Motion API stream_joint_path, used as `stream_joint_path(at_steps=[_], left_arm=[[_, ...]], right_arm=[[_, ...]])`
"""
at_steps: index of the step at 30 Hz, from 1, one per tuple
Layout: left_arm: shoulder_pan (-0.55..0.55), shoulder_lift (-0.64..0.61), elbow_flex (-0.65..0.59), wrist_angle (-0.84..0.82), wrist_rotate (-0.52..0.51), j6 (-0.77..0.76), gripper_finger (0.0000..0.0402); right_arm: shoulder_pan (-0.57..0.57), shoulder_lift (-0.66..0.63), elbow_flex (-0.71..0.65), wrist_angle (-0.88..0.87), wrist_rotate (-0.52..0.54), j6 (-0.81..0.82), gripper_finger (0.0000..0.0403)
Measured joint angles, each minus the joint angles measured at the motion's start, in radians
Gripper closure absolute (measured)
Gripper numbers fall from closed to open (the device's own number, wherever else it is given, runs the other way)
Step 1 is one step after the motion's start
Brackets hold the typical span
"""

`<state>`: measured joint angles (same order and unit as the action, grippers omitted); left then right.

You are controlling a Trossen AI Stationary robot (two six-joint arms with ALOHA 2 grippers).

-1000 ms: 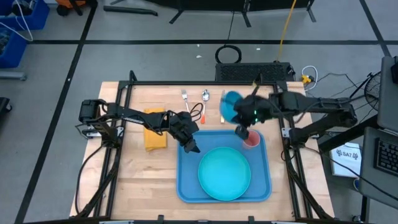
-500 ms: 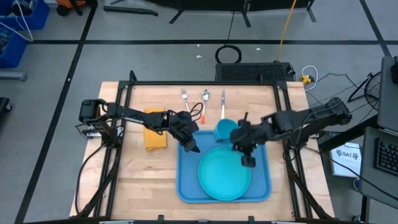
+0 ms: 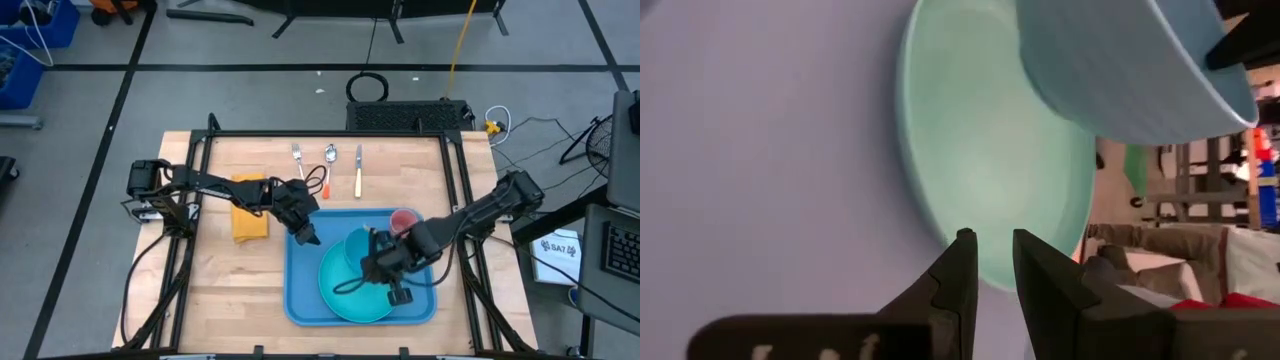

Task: Set up tray
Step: Put the blue bowl on top of the the green plate

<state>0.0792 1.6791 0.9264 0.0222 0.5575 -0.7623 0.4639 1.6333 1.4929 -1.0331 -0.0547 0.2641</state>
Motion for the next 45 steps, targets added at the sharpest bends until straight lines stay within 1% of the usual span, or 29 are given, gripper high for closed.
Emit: stream_joint_path(at_steps=[5,13,19,22,31,36,39,43,45], left_arm=[[0.0,0.0,0.0,-0.055,0.0,0.031,0.0332],[0.0,0.0,0.0,-0.055,0.001,0.035,0.0332],[0.0,0.0,0.0,-0.056,0.007,0.047,0.0332],[0.0,0.0,0.0,-0.056,0.018,0.049,0.0332],[0.0,0.0,0.0,-0.056,0.019,0.05,0.0332],[0.0,0.0,0.0,-0.056,0.02,0.05,0.0332],[0.0,0.0,0.0,-0.056,0.02,0.048,0.0332],[0.0,0.0,0.0,-0.056,0.021,0.048,0.0332],[0.0,0.0,0.0,-0.055,0.021,0.048,0.0332]], right_arm=[[0.034,0.064,0.0,0.023,-0.002,0.011,0.0403],[0.05,0.133,0.0,0.084,-0.008,0.036,0.0403],[0.05,0.137,0.0,0.127,-0.021,0.036,0.0403],[0.056,0.137,-0.001,0.136,-0.004,0.018,0.0403],[0.079,0.135,-0.086,0.218,-0.022,-0.01,0.0403],[0.089,0.135,-0.093,0.233,-0.021,0.004,0.0403],[0.088,0.136,-0.093,0.248,-0.046,-0.018,0.0402],[0.088,0.136,-0.093,0.25,-0.06,0.002,0.0402],[0.087,0.136,-0.093,0.249,-0.094,0.005,0.0401]])
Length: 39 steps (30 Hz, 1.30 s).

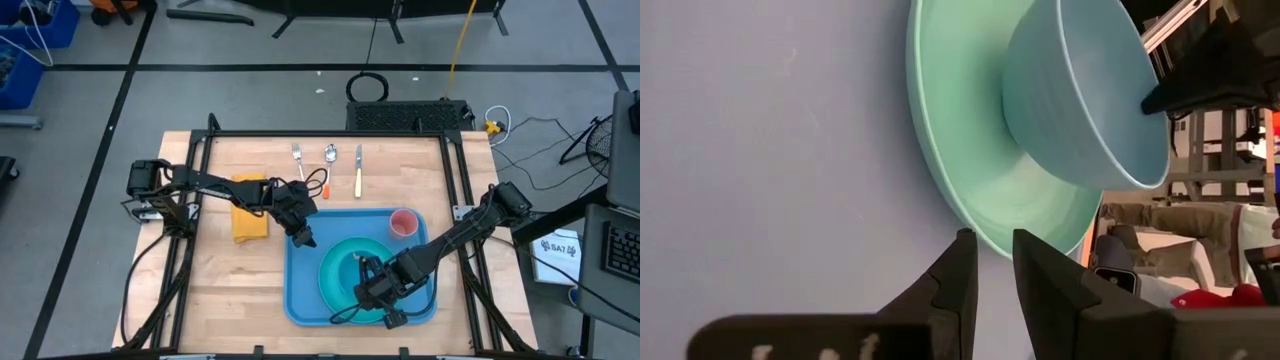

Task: Set up tray
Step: Put the blue bowl on top of the the green plate, then put the yellow napkin to the left of green plate on the blue serving tray

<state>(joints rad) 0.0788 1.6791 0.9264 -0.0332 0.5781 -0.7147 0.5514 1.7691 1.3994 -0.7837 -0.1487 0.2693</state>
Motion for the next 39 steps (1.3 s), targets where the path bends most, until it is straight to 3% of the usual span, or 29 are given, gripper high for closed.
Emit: stream_joint_path(at_steps=[18,26,34,39], left_arm=[[0.0,0.0,0.0,0.0,0.0,0.0,0.0332],[0.0,0.0,0.0,0.002,-0.007,0.003,0.0332],[0.005,0.0,0.0,0.008,-0.028,-0.005,0.0332],[0.016,-0.02,-0.001,-0.005,-0.049,-0.032,0.0332]], right_arm=[[0.0,0.002,0.0,0.008,-0.01,0.025,0.0319],[-0.001,-0.019,-0.002,0.009,-0.011,0.078,0.0305],[-0.006,-0.121,-0.001,0.006,0.086,0.159,0.0309],[-0.008,-0.184,-0.001,-0.013,0.205,0.25,0.0309]])
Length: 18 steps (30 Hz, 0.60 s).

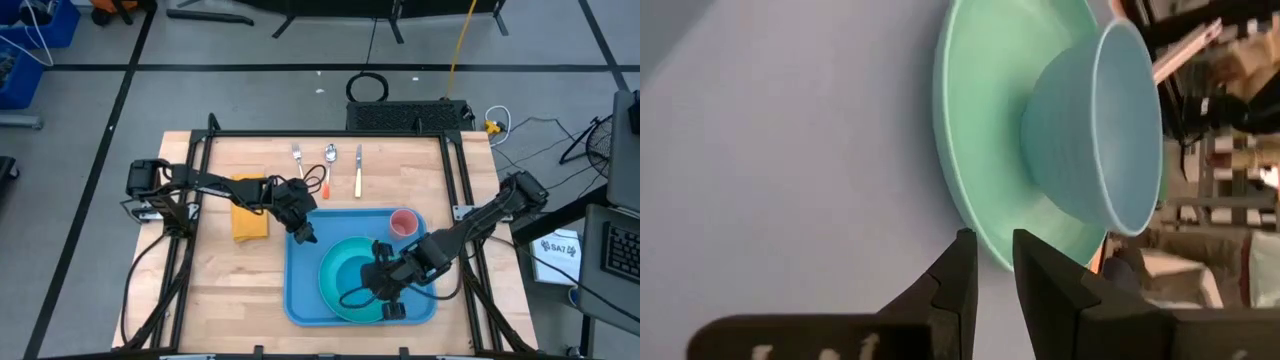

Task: Set up tray
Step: Put the yellow napkin to the left of green plate on the blue serving tray

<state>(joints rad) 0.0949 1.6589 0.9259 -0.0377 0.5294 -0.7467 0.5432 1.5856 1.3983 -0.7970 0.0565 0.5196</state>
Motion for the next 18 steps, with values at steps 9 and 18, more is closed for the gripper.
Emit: stream_joint_path(at_steps=[9,18], left_arm=[[0.031,-0.196,0.001,-0.124,-0.181,-0.018,0.0332],[-0.001,-0.405,0.001,-0.565,-0.433,0.009,0.0332]], right_arm=[[-0.033,-0.088,0.0,0.008,0.217,0.166,0.0309],[-0.034,-0.129,0.0,0.018,0.368,0.124,0.0309]])
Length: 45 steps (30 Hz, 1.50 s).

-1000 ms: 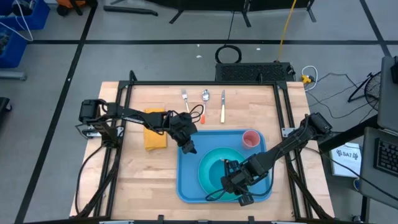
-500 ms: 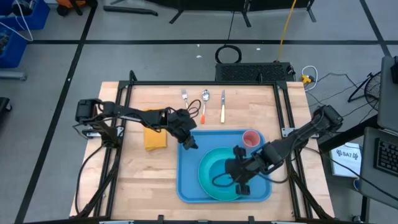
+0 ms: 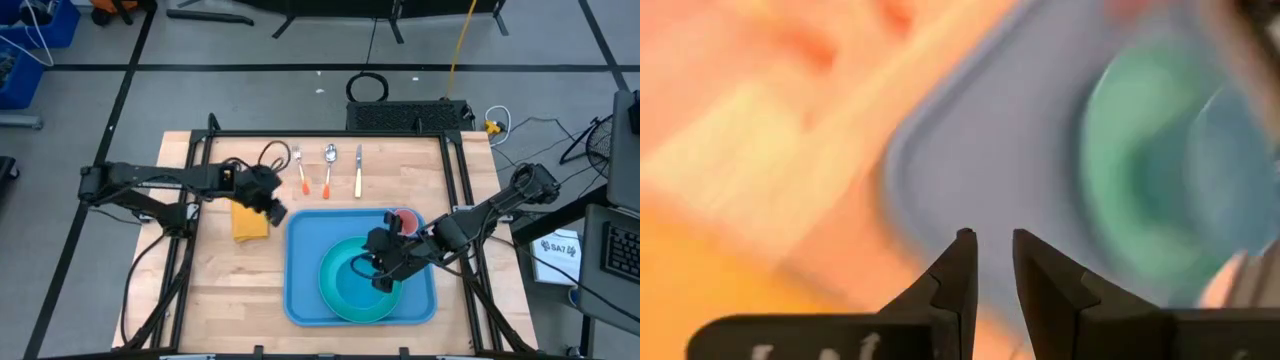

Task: Set up tray
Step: Put the yellow napkin to the left of green plate on the blue serving tray

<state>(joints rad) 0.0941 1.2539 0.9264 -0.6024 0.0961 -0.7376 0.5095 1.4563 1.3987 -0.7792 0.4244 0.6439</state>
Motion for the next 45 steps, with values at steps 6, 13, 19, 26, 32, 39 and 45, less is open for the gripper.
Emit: stream_joint_path(at_steps=[6,13,19,26,32,39,45], left_arm=[[-0.089,0.012,-0.006,-0.206,-0.074,-0.083,0.0332],[-0.11,0.035,-0.012,-0.313,-0.209,-0.257,0.0325],[-0.171,0.036,-0.012,-0.342,-0.274,-0.271,0.0264],[-0.208,0.045,-0.011,-0.34,-0.332,-0.346,0.0147],[-0.274,0.144,-0.011,-0.309,-0.295,-0.374,0.0099],[-0.348,0.248,-0.004,-0.298,-0.274,-0.398,0.0106],[-0.36,0.302,-0.004,-0.256,-0.277,-0.397,0.0128]], right_arm=[[0.0,0.001,0.0,-0.002,0.017,-0.093,0.0313],[-0.004,-0.024,0.0,-0.007,0.104,-0.162,0.0314],[-0.014,-0.067,0.0,-0.011,0.137,-0.187,0.0314],[-0.013,-0.123,0.0,-0.011,0.189,-0.224,0.0314],[-0.013,-0.13,0.0,-0.015,0.23,-0.241,0.0314],[-0.013,-0.134,-0.042,0.007,0.229,-0.234,0.0314],[-0.011,-0.136,-0.093,0.027,0.228,-0.187,0.0314]])
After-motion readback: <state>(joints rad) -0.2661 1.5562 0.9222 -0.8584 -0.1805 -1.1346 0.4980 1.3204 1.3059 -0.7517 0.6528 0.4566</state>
